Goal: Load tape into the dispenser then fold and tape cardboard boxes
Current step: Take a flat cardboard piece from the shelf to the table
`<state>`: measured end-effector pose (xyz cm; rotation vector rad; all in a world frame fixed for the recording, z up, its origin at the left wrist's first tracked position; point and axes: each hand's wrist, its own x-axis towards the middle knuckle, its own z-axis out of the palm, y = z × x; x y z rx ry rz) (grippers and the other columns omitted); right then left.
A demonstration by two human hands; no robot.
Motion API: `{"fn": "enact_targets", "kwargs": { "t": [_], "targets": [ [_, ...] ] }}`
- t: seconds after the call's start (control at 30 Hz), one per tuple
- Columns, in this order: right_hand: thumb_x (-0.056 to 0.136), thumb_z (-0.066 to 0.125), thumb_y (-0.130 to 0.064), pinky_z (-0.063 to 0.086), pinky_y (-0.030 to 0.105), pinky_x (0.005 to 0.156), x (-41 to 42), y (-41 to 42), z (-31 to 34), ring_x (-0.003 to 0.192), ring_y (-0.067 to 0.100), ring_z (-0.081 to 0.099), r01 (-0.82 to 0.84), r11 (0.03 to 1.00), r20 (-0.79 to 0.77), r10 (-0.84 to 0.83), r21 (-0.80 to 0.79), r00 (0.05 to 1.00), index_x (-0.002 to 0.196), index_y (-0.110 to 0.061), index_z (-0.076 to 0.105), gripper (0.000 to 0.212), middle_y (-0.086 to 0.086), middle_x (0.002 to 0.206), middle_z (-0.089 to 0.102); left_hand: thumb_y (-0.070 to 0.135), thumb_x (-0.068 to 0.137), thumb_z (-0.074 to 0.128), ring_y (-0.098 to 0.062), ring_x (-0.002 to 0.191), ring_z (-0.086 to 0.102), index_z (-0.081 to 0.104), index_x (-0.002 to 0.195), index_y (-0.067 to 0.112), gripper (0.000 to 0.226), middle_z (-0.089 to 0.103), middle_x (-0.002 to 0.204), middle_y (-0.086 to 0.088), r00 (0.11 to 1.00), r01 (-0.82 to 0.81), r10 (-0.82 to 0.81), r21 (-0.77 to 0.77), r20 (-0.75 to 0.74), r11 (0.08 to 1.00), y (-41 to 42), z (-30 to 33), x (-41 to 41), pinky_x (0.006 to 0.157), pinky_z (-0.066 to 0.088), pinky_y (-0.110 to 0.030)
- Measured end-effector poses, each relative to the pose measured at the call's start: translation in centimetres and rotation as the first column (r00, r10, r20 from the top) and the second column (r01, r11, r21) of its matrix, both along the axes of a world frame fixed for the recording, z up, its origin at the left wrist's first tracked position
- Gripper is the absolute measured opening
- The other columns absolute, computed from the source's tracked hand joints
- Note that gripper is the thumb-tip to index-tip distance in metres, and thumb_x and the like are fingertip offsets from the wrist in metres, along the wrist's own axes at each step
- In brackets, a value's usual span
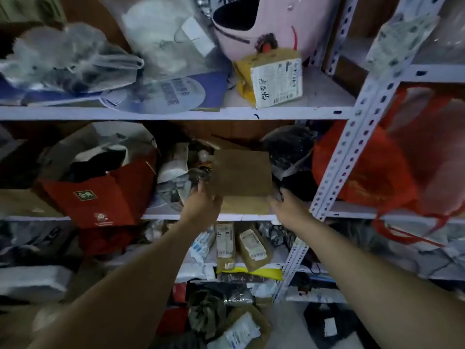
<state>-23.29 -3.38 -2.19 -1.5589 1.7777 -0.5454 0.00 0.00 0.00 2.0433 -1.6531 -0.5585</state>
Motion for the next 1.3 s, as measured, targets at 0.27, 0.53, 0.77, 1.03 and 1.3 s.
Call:
{"fn": "enact_targets", "kwargs": {
  "t": [0.27, 0.53, 0.77, 1.03, 1.3],
  "targets": [
    [0.101, 0.054, -0.05, 0.054, 0.044, 0.092, -0.2, -1.0, -2.9, 0.105, 0.022, 0.064, 0.046, 0.996, 0.26, -0.063, 0.071, 0.963, 0.124, -0.022, 0.058, 0.036, 0.004, 0.122, 0.066, 0.03, 0.102, 0.059, -0.034, 0.094, 0.066, 0.054, 0.129, 0.004, 0.037, 0.063, 0.103, -0.014, 0.991, -0.124, 0.126, 0.049, -0.041, 0.991, -1.5, -2.5, -0.9, 0.075, 0.042, -0.028],
    [0.101, 0.062, -0.045, 0.049, 0.039, 0.086, 1.8, 1.9, 0.8, 0.1, 0.017, 0.059, -0.115, 0.99, 0.373, 0.139, -0.086, 0.917, 0.12, -0.017, 0.044, 0.038, 0.004, 0.117, 0.059, 0.038, 0.096, 0.067, -0.016, 0.086, 0.063, 0.05, 0.115, 0.014, 0.034, 0.064, 0.106, -0.004, 0.917, -0.354, 0.325, -0.093, -0.232, 0.931, 6.2, 1.8, 1.1, 0.066, 0.049, -0.026],
    [0.104, 0.061, -0.036, 0.043, 0.027, 0.085, 10.3, 7.9, 2.4, 0.102, 0.008, 0.057, -0.47, 0.869, 0.349, 0.494, -0.156, 0.797, 0.148, -0.024, 0.04, 0.05, -0.007, 0.125, 0.056, 0.05, 0.096, 0.062, -0.017, 0.114, 0.06, 0.04, 0.152, 0.026, 0.065, 0.06, 0.13, 0.004, 0.836, -0.545, 0.522, -0.151, -0.168, 0.825, 20.0, 1.3, 6.3, 0.096, 0.052, -0.039],
    [0.101, 0.054, -0.057, 0.05, 0.034, 0.098, 22.4, 22.5, 2.8, 0.135, 0.018, 0.053, -0.819, 0.565, 0.304, 0.801, -0.097, 0.516, 0.161, -0.027, 0.034, 0.07, -0.008, 0.153, 0.049, 0.065, 0.084, 0.063, -0.005, 0.101, 0.07, 0.056, 0.14, 0.04, 0.061, 0.069, 0.121, 0.014, 0.53, -0.847, 0.791, -0.146, -0.306, 0.511, 42.0, 0.0, 10.9, 0.091, 0.061, -0.04],
    [0.097, 0.052, -0.067, 0.047, 0.041, 0.111, 28.3, 46.3, 2.9, 0.14, 0.022, 0.05, -0.965, 0.227, 0.289, 0.94, -0.131, 0.182, 0.157, -0.033, 0.04, 0.07, -0.007, 0.153, 0.05, 0.046, 0.09, 0.069, -0.004, 0.083, 0.071, 0.066, 0.121, 0.04, 0.032, 0.074, 0.092, 0.014, 0.172, -0.977, 0.924, -0.181, -0.342, 0.115, 67.5, 1.8, 5.7, 0.079, 0.06, -0.036]
  ]
}}
